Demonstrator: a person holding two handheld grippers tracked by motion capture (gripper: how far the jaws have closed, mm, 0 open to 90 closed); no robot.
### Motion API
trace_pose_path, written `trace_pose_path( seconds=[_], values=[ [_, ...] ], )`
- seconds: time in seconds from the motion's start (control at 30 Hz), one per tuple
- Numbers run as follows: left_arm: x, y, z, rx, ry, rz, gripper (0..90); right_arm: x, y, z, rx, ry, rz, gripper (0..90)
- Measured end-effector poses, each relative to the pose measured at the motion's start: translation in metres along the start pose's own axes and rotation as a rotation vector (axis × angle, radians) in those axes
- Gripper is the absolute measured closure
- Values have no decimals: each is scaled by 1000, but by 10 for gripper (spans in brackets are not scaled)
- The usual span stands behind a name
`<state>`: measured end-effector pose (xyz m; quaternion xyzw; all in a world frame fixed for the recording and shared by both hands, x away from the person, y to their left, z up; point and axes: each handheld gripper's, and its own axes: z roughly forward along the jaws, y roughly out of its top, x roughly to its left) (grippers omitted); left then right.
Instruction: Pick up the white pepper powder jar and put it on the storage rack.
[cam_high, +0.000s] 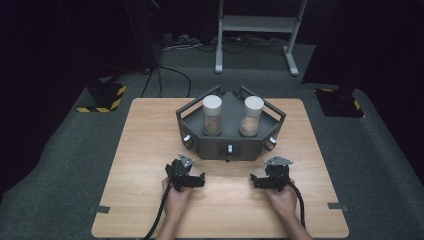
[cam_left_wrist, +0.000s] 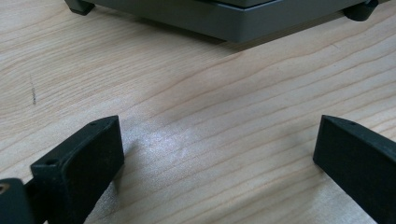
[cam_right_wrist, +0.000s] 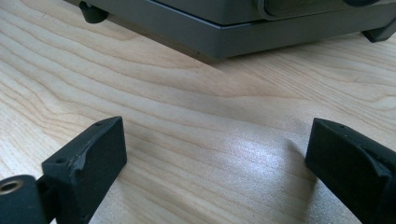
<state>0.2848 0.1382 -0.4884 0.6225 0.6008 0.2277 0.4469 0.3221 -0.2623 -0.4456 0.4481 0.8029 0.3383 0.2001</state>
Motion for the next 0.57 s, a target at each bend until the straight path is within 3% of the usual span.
trace_pose_path(
  seconds=[0.57],
  values=[
    [0, 0, 0, -1, 0, -3, 18, 0, 0, 0, 0, -1, 1, 51]
  ],
)
